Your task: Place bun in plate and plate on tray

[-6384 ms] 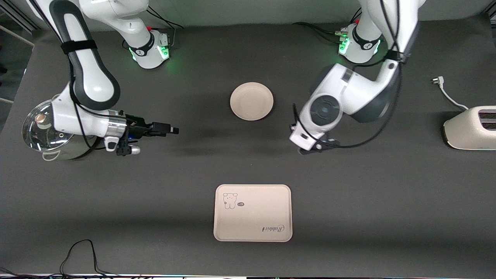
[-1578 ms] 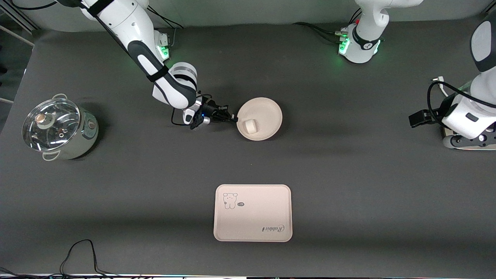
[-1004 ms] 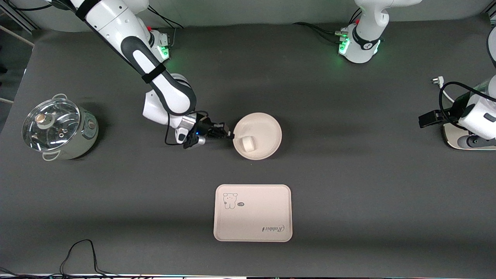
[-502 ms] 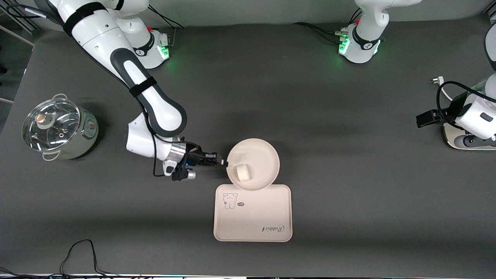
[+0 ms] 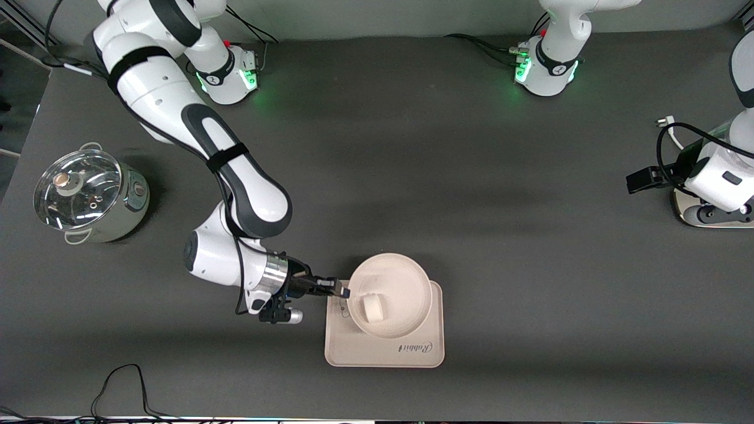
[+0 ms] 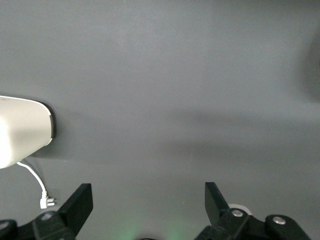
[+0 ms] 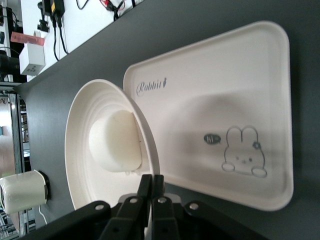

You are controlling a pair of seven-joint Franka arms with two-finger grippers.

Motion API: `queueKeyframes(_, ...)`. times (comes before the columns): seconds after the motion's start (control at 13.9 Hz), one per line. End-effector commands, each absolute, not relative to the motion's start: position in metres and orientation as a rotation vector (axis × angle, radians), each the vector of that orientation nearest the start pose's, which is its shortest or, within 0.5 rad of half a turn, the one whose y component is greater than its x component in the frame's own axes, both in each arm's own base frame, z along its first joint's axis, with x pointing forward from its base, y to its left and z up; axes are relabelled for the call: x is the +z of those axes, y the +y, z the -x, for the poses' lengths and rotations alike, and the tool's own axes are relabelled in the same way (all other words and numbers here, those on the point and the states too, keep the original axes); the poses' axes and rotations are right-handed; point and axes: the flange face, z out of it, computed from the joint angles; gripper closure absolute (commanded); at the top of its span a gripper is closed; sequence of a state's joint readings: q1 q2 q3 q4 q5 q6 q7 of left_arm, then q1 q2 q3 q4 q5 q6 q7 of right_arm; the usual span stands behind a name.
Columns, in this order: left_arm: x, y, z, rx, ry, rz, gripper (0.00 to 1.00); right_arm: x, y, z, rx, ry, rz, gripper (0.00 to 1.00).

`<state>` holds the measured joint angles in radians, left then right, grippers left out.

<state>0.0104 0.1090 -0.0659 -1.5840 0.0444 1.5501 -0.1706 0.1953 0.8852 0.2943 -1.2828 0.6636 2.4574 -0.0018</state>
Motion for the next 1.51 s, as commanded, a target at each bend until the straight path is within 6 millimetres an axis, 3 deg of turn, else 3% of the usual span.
queueKeyframes(0.0,0.566,-0.023,-0.582,0.212,-0.210,3.087,0.00,0.242,0.305,-0.744,-0.160,0.145,2.399,1.00)
queueKeyframes(0.29,0.565,-0.024,-0.583,0.215,-0.212,3.086,0.00,0.183,0.303,-0.741,-0.107,0.171,2.420,1.00)
queueKeyframes(0.57,0.567,-0.030,-0.581,0.209,-0.196,3.087,0.00,0.157,0.302,-0.737,-0.079,0.193,2.427,1.00)
queueKeyframes(0.72,0.569,-0.035,-0.581,0.211,-0.165,3.087,0.00,0.158,0.301,-0.738,-0.095,0.207,2.425,0.70)
queueKeyframes(0.79,0.573,-0.040,-0.578,0.206,-0.154,3.088,0.00,0.165,0.301,-0.739,-0.105,0.200,2.427,0.01)
queueKeyframes(0.93,0.575,-0.045,-0.577,0.203,-0.139,3.087,0.00,0.190,0.302,-0.744,-0.125,0.206,2.419,0.00)
queueKeyframes(1.15,0.574,-0.044,-0.576,0.213,-0.142,3.085,0.00,0.262,0.305,-0.743,-0.074,0.132,2.536,0.00)
queueKeyframes(1.22,0.575,-0.045,-0.576,0.206,-0.139,3.086,0.00,0.294,0.297,-0.743,-0.079,0.095,2.589,0.00)
queueKeyframes(1.29,0.576,-0.044,-0.577,0.192,-0.142,3.088,0.00,0.322,0.276,-0.746,-0.091,0.096,2.612,0.00)
queueKeyframes(1.43,0.577,-0.044,-0.577,0.185,-0.142,3.089,0.00,0.365,0.241,-0.728,-0.082,0.084,2.692,0.00)
